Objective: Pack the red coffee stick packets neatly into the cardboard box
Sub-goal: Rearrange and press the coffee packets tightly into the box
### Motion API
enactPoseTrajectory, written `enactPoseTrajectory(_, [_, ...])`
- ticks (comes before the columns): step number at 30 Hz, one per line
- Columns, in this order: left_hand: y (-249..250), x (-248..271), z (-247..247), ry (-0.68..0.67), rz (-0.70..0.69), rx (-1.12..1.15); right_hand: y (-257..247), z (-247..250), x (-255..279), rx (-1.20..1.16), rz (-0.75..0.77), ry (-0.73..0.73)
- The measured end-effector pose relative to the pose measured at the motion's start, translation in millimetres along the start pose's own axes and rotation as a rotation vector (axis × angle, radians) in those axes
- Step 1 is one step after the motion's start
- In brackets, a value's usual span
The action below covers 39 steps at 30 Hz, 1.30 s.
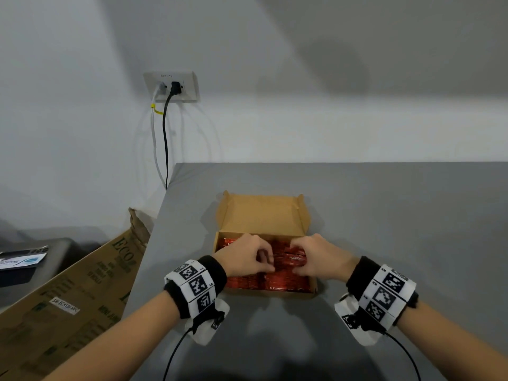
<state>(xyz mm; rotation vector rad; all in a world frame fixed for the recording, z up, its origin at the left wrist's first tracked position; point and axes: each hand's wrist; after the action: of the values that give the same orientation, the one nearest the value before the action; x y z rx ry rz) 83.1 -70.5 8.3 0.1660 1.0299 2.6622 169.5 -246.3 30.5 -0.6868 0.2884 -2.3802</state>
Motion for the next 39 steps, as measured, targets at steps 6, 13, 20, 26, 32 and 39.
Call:
enactPoseTrajectory(6, [13, 4, 10, 0.242, -0.092, 0.251, -25, -1, -11, -0.236, -0.052, -0.114])
enactPoseTrajectory(13, [5, 17, 21, 0.240, -0.063, 0.100, -40, 0, -20, -0.412, 0.037, -0.133])
enactPoseTrajectory(20, [1, 25, 15, 0.411, 0.066, 0.143, -29, -2, -23, -0.350, 0.164, -0.072])
enactPoseTrajectory(26, [0, 27, 14, 0.497, 0.034, 0.107, -18, -4, -21, -0.292, 0.162, 0.074])
enactPoseTrajectory(32, [-12, 43, 30, 0.638, -0.107, 0.101, 3, 1, -18, -0.455, 0.071, 0.389])
enactPoseTrajectory(39, [-11, 44, 32, 0.662, -0.464, -0.154, -22, -2, -19, -0.534, 0.175, 0.352])
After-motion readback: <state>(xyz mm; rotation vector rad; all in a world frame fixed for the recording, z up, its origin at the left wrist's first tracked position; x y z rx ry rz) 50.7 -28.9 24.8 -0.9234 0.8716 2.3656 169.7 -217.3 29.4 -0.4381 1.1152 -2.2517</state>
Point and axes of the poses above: each hand's wrist, its own x-axis away from the middle knuckle, its own z-axis out of the back of the hand, y = z × x, and after that the axes turned 14 degrees about -z, right-handed
